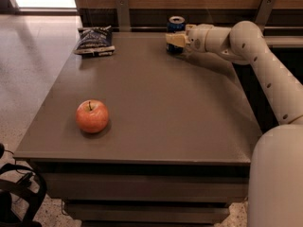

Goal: Move pepsi can near apple

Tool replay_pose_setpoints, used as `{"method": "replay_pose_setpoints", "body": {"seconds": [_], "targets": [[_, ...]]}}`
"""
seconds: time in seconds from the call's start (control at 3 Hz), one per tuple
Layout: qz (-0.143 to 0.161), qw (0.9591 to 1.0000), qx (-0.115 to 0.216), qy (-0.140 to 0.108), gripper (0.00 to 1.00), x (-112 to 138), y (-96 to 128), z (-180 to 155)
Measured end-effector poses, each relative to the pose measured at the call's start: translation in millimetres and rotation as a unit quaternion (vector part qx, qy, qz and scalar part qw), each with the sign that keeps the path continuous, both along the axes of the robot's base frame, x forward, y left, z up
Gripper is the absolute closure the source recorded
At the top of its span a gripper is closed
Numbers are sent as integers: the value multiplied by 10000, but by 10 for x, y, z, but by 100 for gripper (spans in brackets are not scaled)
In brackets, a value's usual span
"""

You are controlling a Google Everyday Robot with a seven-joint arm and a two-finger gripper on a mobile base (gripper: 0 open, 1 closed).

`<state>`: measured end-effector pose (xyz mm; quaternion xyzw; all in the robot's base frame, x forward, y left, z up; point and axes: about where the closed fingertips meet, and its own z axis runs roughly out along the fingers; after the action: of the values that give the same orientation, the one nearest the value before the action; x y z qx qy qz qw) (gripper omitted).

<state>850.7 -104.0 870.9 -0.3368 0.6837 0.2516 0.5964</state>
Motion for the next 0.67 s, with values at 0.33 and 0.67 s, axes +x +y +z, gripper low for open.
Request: {"method": "replay_pose_setpoints", "body": {"seconds": [0.33, 0.67], "targets": [[18, 10000, 2, 6, 100, 2, 27, -8], [18, 10000, 2, 6, 100, 2, 27, -8]]}}
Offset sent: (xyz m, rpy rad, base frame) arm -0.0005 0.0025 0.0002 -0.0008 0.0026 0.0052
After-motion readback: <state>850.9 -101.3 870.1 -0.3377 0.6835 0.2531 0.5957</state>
